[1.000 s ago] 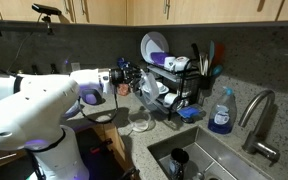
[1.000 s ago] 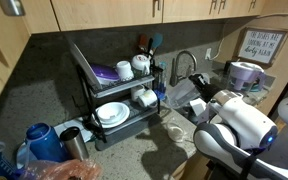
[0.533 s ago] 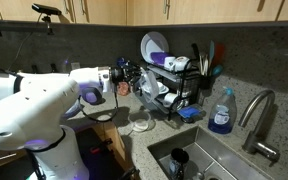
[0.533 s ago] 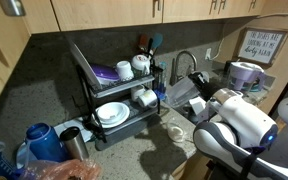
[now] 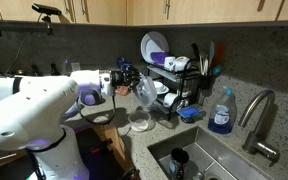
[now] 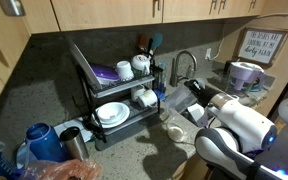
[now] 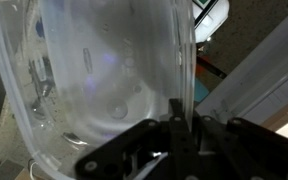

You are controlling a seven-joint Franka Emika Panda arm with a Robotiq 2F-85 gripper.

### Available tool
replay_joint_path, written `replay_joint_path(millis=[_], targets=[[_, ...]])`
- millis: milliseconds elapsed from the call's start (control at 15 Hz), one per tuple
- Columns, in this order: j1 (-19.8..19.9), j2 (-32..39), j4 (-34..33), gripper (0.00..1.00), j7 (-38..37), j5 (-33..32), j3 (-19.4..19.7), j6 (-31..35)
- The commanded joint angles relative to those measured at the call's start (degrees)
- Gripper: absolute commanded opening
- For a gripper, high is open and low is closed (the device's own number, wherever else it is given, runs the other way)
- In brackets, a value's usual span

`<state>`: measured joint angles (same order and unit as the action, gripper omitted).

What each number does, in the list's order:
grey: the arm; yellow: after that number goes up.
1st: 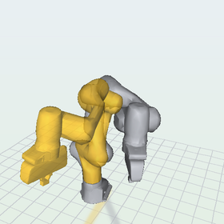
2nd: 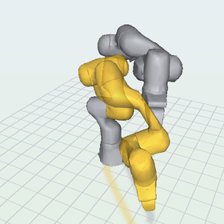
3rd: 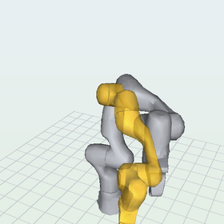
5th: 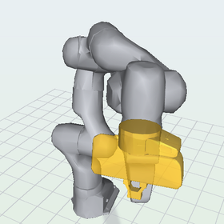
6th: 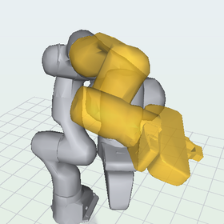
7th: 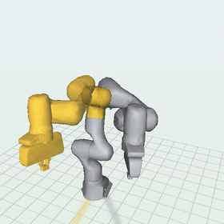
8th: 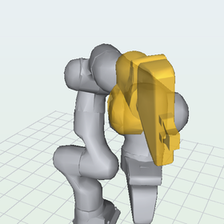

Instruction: Transfer the contents in the rectangular bowl to the circular one

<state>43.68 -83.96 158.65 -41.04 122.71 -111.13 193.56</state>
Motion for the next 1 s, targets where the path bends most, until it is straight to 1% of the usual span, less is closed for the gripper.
replay_joint_path(millis=[0, 333, 667, 933], targets=[[-0.69, 0.0, 0.93, 0.01, -0.84, -0.84, 2.87, -4.36], [0.82, 0.0, 0.16, 0.01, 1.18, 0.18, 6.7, -8.56], [2.2, 0.0, 0.16, 0.01, 2.15, -0.03, 9.85, -11.32], [3.6, 0.0, -0.28, 0.01, 4.84, 0.15, 12.87, -14.83]])
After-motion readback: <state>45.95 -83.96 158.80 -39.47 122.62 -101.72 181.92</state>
